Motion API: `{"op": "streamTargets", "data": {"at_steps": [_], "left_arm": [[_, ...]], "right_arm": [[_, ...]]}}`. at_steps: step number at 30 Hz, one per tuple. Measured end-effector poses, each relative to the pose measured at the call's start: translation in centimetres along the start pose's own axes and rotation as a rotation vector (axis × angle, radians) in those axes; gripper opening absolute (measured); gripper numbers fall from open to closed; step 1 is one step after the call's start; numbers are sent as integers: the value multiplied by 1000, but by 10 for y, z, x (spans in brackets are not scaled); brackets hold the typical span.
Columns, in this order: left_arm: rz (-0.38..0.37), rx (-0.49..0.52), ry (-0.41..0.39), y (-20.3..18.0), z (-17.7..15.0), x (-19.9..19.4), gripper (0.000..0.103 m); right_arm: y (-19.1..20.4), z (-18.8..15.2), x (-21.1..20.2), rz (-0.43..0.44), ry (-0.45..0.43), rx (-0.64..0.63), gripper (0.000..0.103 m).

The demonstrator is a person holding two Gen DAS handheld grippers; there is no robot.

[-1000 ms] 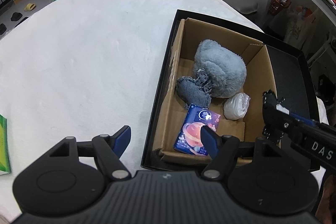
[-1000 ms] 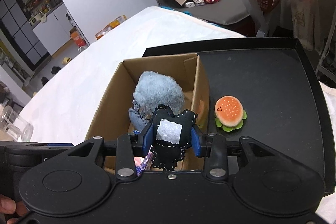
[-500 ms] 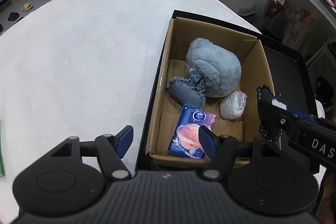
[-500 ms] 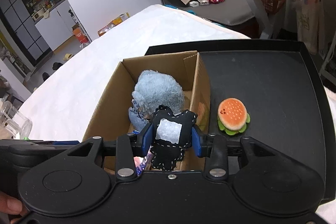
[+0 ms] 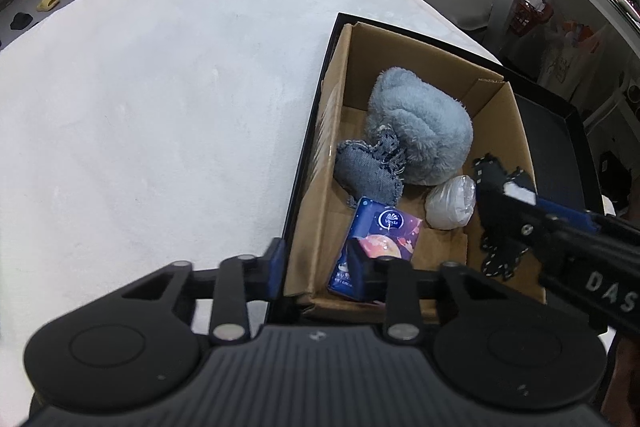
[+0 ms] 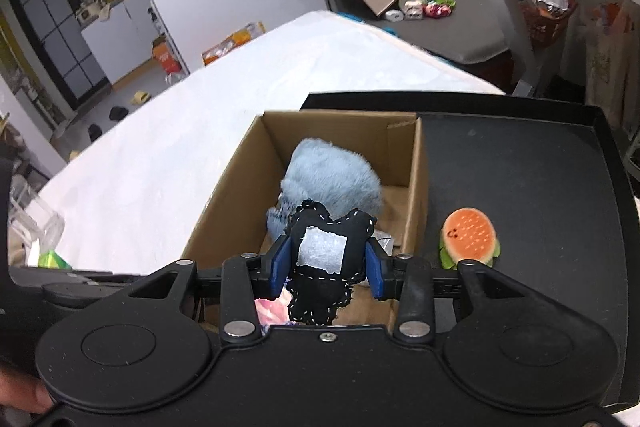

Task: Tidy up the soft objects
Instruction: 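Carry the black fabric patch with the right gripper and release it into the box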

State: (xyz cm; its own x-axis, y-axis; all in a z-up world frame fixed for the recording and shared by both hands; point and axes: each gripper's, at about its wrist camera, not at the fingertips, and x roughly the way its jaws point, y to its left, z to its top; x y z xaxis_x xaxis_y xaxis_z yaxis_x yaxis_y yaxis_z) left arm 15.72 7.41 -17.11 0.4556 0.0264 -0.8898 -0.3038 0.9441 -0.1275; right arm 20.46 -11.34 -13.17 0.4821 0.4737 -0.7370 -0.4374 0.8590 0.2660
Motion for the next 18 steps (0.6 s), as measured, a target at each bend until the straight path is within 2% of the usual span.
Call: {"op": "streamTargets", "data": {"at_steps": [4, 10, 18], "left_arm": [[-6, -4, -9, 4, -2, 0, 13], [-21, 0, -12, 11, -3, 2, 12], [-14, 9, -5, 9, 0, 4, 12]], "right_arm": [[7, -3, 8, -9, 25, -25, 39], [15, -4, 19, -41, 44, -51, 40], [19, -4, 28, -88, 53, -91, 45]]}}
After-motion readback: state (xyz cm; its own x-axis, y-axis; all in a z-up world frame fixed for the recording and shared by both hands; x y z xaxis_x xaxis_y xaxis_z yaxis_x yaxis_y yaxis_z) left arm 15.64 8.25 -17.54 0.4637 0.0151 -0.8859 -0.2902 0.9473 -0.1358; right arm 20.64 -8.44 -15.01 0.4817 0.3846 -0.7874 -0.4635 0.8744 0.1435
